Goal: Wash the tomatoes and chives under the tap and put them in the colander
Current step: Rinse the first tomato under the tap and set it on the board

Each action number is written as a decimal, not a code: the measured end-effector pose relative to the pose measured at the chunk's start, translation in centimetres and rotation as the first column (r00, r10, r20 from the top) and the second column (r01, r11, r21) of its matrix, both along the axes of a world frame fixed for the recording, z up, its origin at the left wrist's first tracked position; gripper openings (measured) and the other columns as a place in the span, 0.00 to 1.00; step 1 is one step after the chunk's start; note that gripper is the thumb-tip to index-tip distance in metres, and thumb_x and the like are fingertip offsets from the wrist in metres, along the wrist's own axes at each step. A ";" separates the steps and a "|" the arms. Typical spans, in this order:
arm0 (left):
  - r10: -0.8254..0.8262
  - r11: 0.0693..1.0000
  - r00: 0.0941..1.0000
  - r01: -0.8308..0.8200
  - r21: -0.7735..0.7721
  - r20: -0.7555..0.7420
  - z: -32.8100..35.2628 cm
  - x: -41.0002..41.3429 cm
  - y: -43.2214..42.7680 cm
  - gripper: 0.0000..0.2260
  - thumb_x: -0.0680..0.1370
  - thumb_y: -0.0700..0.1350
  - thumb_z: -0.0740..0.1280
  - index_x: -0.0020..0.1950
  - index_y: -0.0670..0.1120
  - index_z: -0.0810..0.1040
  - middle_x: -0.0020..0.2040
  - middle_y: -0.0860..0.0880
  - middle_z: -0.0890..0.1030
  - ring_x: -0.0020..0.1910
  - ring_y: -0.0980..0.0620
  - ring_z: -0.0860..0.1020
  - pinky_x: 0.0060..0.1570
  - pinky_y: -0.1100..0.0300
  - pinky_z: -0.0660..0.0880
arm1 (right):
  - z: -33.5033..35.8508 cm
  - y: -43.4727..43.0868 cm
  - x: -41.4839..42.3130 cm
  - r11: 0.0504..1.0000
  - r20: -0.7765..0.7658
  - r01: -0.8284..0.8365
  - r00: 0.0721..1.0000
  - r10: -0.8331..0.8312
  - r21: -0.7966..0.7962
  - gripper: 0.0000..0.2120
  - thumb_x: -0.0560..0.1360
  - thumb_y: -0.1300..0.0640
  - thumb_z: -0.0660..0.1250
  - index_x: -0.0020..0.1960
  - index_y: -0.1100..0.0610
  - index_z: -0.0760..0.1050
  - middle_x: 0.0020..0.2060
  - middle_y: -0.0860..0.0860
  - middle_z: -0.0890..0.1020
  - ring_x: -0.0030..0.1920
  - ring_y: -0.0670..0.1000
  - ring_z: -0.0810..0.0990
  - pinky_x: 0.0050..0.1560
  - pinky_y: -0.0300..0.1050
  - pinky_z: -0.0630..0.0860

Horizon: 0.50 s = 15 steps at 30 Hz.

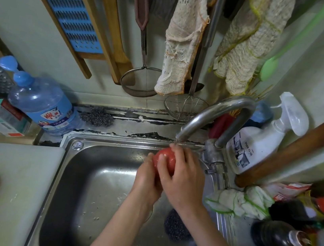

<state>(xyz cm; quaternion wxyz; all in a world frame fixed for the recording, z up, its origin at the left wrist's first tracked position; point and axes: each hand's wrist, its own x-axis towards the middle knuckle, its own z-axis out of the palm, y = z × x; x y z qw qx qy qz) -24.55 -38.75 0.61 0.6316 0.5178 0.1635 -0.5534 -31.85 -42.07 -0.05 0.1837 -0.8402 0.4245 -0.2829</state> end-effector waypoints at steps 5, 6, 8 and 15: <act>-0.248 0.958 0.948 0.270 -0.093 0.201 0.0 0.0 0.9 0.25 0.77 0.65 0.55 0.52 0.47 0.82 0.43 0.46 0.85 0.42 0.50 0.83 0.37 0.56 0.78 | 1.9 -1.7 0.6 0.998 -0.044 -0.031 0.999 0.029 -0.049 0.16 0.74 0.49 0.56 0.38 0.55 0.79 0.33 0.50 0.83 0.35 0.51 0.79 0.32 0.43 0.74; -0.250 0.955 0.940 0.279 -0.101 0.233 0.0 0.1 0.9 0.23 0.78 0.63 0.57 0.51 0.48 0.82 0.41 0.47 0.85 0.39 0.51 0.83 0.36 0.56 0.78 | 2.2 -1.9 0.7 0.999 -0.045 -0.036 0.998 0.036 0.001 0.17 0.74 0.48 0.56 0.37 0.55 0.79 0.33 0.50 0.83 0.35 0.50 0.78 0.34 0.42 0.72; -0.249 0.957 0.940 0.276 -0.089 0.233 0.1 0.1 0.8 0.16 0.79 0.56 0.59 0.50 0.47 0.79 0.35 0.48 0.83 0.31 0.54 0.80 0.30 0.60 0.77 | 2.4 -2.6 1.1 0.979 -0.013 -0.038 0.999 0.041 0.200 0.20 0.74 0.48 0.54 0.37 0.56 0.80 0.36 0.51 0.83 0.40 0.50 0.76 0.39 0.43 0.70; -0.031 0.963 0.999 0.037 -0.268 0.026 -0.1 -0.5 0.5 0.16 0.83 0.51 0.48 0.47 0.50 0.73 0.34 0.61 0.82 0.38 0.65 0.79 0.38 0.74 0.75 | 0.4 1.3 1.4 0.980 0.047 -0.198 0.979 0.198 -0.015 0.15 0.76 0.57 0.57 0.57 0.59 0.77 0.58 0.55 0.78 0.60 0.53 0.74 0.64 0.49 0.70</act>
